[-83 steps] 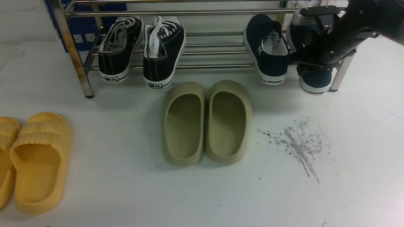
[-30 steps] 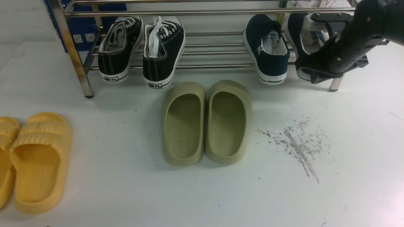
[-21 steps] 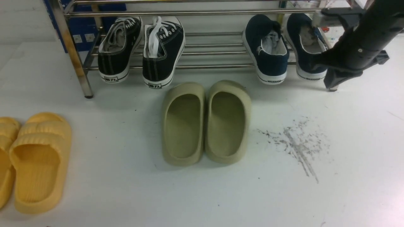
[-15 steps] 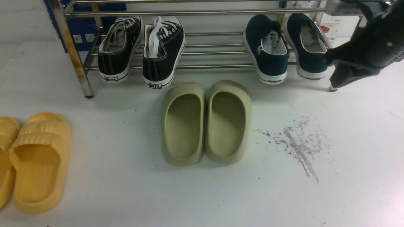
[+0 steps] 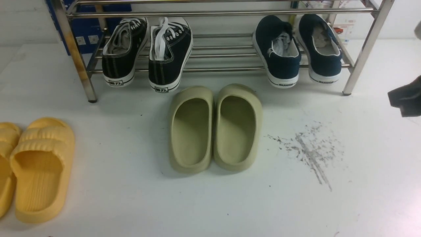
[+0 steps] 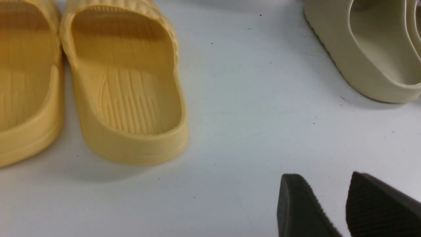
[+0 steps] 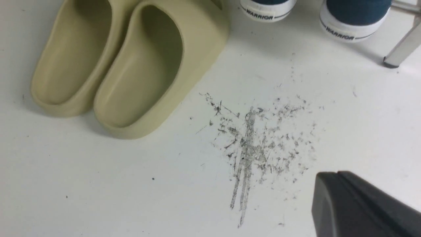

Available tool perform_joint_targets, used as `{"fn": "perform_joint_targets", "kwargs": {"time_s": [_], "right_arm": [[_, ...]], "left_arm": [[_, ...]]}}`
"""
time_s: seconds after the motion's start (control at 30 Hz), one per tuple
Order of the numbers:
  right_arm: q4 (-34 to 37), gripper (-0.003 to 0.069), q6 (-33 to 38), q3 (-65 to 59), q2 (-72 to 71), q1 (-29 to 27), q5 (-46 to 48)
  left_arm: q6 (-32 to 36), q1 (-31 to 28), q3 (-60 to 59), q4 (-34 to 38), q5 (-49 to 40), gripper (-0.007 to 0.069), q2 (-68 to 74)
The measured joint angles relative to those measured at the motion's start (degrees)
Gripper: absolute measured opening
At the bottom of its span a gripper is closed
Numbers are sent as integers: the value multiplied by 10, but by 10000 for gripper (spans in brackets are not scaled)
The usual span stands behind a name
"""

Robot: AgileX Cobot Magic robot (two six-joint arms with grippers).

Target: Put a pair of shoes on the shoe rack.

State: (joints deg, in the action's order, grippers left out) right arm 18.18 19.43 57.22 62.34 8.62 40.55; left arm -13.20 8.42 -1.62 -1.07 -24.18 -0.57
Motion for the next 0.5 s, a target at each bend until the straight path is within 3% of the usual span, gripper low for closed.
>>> {"fn": "perform_joint_targets", "kwargs": {"time_s": [0.33,0.5], "right_arm": [[-3,0,2,-3,-12,0,14],[-39,4,9,-14,-23,-10,-18]], "left_arm": [[0,0,0,0,0,237,0],[0,0,0,0,0,237,0]]}}
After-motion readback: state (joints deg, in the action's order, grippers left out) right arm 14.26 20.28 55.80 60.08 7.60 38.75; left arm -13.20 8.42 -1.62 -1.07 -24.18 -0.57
